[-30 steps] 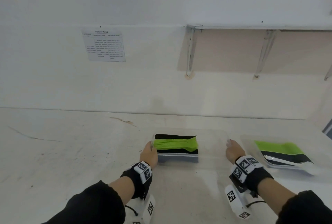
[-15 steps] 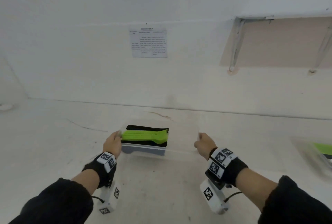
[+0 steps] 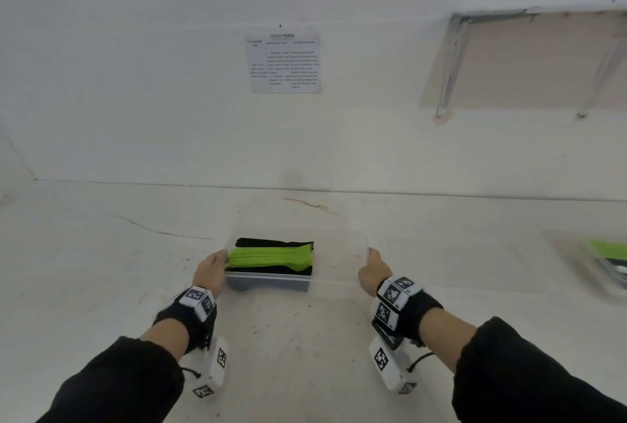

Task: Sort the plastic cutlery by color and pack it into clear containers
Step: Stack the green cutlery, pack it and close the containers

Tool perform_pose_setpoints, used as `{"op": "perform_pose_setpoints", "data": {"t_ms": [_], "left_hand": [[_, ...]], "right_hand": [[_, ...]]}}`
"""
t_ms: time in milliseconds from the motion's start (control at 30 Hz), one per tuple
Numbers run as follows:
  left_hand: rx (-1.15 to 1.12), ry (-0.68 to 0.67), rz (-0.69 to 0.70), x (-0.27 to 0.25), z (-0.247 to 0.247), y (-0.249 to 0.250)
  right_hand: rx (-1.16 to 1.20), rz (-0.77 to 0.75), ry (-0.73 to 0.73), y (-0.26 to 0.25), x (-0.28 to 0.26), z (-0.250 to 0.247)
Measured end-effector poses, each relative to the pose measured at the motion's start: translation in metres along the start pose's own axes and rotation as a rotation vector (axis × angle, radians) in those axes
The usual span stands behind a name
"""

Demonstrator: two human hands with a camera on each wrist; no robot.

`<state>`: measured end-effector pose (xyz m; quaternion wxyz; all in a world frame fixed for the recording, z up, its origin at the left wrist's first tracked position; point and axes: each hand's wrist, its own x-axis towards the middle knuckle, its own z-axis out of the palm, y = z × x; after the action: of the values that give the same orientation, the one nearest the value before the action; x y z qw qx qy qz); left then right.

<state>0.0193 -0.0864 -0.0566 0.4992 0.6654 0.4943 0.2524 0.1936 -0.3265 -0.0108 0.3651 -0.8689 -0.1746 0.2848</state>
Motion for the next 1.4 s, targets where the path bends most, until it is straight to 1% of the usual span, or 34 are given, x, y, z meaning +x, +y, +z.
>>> {"op": "perform_pose_setpoints", "data": {"t_ms": [67,100,133,200,267,333,400,433,467,533,600,633,700,767,833,900,1000,1067,1100,1200,1233,1267,1300,1333,1400], "left_hand": [[-0.048,-0.025,-0.026,0.002,-0.001,-0.002],[-0.037,-0.029,-0.029,-0.001,-0.002,0.001],[0.005,-0.015,-0.027,-0.008,-0.002,0.008],[0.135,0.059,0.011,-0.021,0.000,0.026],[0.189,0.100,0.118,-0.041,0.008,0.053],[0.203,0.074,0.290,-0.063,0.024,0.085],[0.199,-0.032,0.450,-0.087,0.052,0.117],[0.193,-0.095,0.510,-0.100,0.069,0.131],[0.190,-0.161,0.532,-0.112,0.087,0.143],[0.219,-0.307,0.496,-0.131,0.129,0.159],[0.322,-0.468,0.419,-0.149,0.174,0.166],[0.384,-0.519,0.391,-0.157,0.195,0.166],[0.476,-0.570,0.305,-0.170,0.229,0.165],[0.571,-0.542,0.251,-0.173,0.253,0.163],[0.671,-0.459,0.240,-0.164,0.272,0.159],[0.729,-0.387,0.193,-0.153,0.283,0.162],[0.707,-0.353,0.047,-0.148,0.288,0.170],[0.686,-0.385,-0.039,-0.145,0.292,0.169],[0.710,-0.405,-0.064,-0.146,0.293,0.167],[0.693,-0.375,-0.098,-0.152,0.295,0.163],[0.694,-0.343,-0.114,-0.154,0.296,0.159],[0.686,-0.324,-0.138,-0.158,0.297,0.158],[0.659,-0.300,-0.153,-0.163,0.296,0.159],[0.630,-0.277,-0.183,-0.166,0.295,0.161],[0.585,-0.252,-0.183,-0.162,0.296,0.155]], "right_hand": [[-0.011,-0.012,-0.001,0.000,-0.001,0.002],[-0.020,-0.022,-0.011,0.001,-0.001,0.001],[-0.032,-0.031,-0.026,0.001,-0.001,-0.002],[-0.040,-0.048,-0.025,0.004,0.001,-0.016],[-0.036,-0.051,0.035,0.007,0.005,-0.042],[-0.059,-0.042,0.128,0.015,0.012,-0.078],[-0.100,-0.011,0.222,0.027,0.017,-0.115],[-0.115,0.008,0.255,0.034,0.019,-0.132],[-0.129,0.031,0.274,0.043,0.020,-0.147],[-0.167,0.079,0.274,0.061,0.019,-0.171],[-0.206,0.128,0.253,0.078,0.014,-0.186],[-0.224,0.150,0.240,0.087,0.012,-0.193],[-0.274,0.197,0.207,0.103,0.011,-0.202],[-0.304,0.232,0.191,0.115,0.013,-0.210],[-0.291,0.246,0.190,0.123,0.018,-0.219],[-0.333,0.243,0.171,0.128,0.020,-0.226],[-0.378,0.220,0.191,0.134,0.023,-0.235],[-0.456,0.218,0.190,0.136,0.025,-0.241],[-0.486,0.234,0.173,0.138,0.026,-0.243],[-0.442,0.210,0.162,0.144,0.026,-0.247],[-0.352,0.198,0.180,0.146,0.026,-0.245],[-0.284,0.206,0.137,0.149,0.026,-0.244],[-0.289,0.210,0.120,0.154,0.026,-0.238],[-0.326,0.224,0.158,0.156,0.026,-0.234],[-0.419,0.177,0.149,0.155,0.032,-0.232]]}}
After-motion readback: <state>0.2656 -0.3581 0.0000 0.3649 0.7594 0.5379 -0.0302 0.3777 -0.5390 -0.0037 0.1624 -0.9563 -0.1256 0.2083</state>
